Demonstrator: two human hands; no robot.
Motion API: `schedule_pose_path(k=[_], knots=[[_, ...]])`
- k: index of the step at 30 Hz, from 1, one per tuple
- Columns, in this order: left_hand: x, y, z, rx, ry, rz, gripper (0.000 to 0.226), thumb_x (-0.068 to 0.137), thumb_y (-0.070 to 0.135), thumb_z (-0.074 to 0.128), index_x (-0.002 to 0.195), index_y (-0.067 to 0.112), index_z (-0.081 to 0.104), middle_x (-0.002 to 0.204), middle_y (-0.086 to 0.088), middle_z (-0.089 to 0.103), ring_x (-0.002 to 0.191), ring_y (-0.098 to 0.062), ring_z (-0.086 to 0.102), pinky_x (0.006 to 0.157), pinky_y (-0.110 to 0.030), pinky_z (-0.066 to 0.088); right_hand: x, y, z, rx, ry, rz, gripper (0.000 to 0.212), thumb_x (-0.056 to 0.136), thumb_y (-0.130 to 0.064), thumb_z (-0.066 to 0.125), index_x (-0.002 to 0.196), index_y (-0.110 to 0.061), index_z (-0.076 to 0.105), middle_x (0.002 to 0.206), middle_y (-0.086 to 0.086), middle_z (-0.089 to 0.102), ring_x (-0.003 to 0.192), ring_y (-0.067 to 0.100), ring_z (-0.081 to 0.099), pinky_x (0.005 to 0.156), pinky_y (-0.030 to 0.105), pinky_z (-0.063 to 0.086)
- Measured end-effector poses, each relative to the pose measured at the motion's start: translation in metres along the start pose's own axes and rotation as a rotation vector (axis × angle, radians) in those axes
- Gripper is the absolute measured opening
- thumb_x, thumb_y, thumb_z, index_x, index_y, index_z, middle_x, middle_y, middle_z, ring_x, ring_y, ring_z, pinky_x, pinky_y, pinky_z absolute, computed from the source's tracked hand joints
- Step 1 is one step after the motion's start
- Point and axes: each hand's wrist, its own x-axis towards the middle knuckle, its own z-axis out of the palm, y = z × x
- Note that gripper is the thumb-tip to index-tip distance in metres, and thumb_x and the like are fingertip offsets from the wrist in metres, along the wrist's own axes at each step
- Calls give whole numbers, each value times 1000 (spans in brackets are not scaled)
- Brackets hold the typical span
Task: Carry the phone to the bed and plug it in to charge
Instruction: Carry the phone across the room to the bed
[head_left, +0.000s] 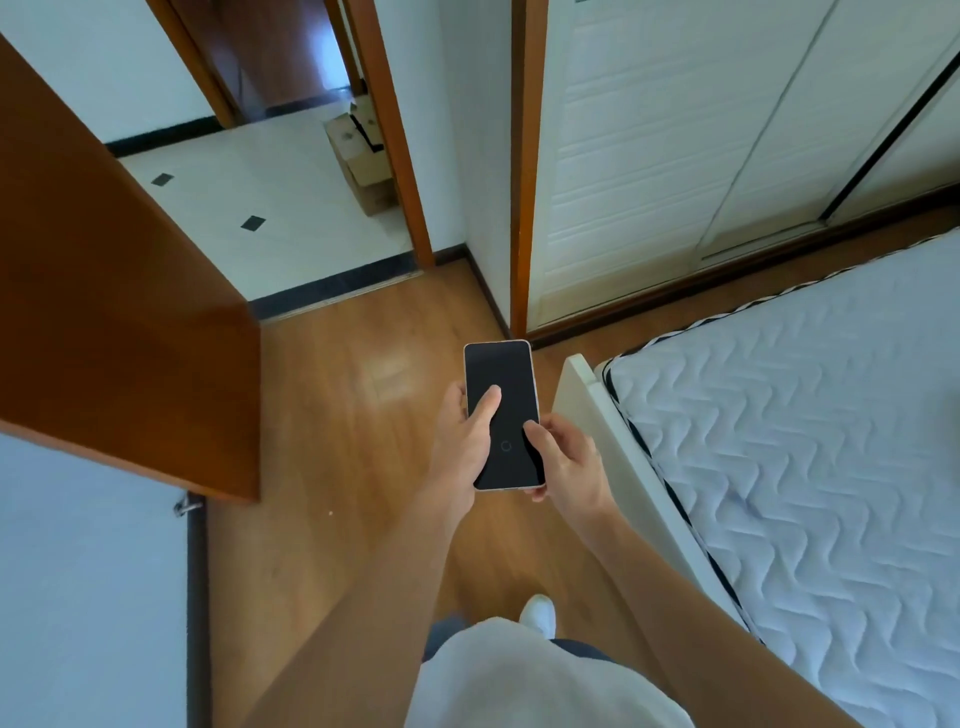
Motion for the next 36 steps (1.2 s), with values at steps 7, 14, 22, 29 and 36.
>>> schedule_pose_path(k=[7, 14, 22, 29, 36], knots=[[65, 27, 27, 9, -3, -1, 22, 99, 41, 56, 115, 26, 54, 105, -3, 70, 90, -21, 71, 66, -33, 57, 68, -3, -13, -17, 19, 55, 40, 97, -46, 50, 113, -10, 60, 89, 10, 71, 51, 15, 67, 48, 25, 53], [152, 61, 43, 47, -74, 0, 13, 99, 41, 57, 107, 31, 55, 104, -6, 70, 90, -24, 72, 77, -42, 62, 150, -33, -15, 5, 71, 55, 24, 102, -30, 48, 105, -11, 62, 76, 4, 69, 47, 11, 65, 44, 22, 51], [278, 133, 54, 174, -164, 43, 17, 98, 49, 56, 107, 37, 48, 104, 4, 63, 92, -15, 66, 74, -35, 60, 270, -78, -2, 11, 181, 73, 23, 102, -32, 47, 107, -15, 62, 75, 10, 70, 47, 13, 62, 45, 22, 52], [364, 196, 63, 241, -280, 86, 25, 99, 46, 56, 117, 31, 48, 107, 0, 62, 94, -16, 66, 76, -35, 61, 356, -116, 8, 54, 258, 89, 25, 101, -38, 48, 111, -18, 61, 90, 8, 71, 53, 16, 65, 49, 29, 55], [412, 219, 93, 229, -370, 65, 26, 99, 43, 57, 119, 26, 52, 110, -5, 66, 97, -21, 69, 72, -34, 61, 402, -131, -9, 82, 363, 99, 21, 101, -35, 49, 107, -19, 62, 84, 11, 71, 52, 22, 64, 49, 32, 55]])
